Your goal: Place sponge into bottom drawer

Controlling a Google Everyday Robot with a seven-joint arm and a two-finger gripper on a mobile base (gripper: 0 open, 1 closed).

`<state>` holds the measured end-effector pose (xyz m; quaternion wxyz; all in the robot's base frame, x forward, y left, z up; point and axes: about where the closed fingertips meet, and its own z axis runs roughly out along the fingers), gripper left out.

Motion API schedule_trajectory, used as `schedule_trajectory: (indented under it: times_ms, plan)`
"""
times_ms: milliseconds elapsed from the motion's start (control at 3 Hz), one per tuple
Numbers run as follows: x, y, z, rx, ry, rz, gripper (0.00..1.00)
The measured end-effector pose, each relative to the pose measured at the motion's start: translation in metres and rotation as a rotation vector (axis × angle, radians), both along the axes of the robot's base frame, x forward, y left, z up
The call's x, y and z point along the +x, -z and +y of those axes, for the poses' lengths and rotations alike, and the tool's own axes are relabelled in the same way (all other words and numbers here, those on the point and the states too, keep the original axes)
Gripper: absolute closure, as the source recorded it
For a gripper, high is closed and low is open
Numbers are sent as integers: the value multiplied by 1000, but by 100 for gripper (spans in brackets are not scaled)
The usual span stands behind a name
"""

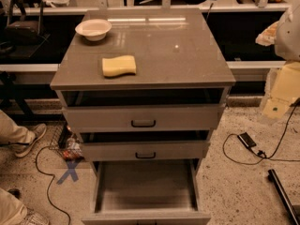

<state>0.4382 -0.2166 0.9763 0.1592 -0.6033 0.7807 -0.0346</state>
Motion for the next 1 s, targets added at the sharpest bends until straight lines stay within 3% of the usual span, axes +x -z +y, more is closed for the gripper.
schedule_trajectory:
  times_ms: [333,667,1000]
  plan:
    - [0,0,0,0,0,0,0]
    - [17,5,14,80,-16,-2,0]
    - [69,19,63,256,-66,2,0]
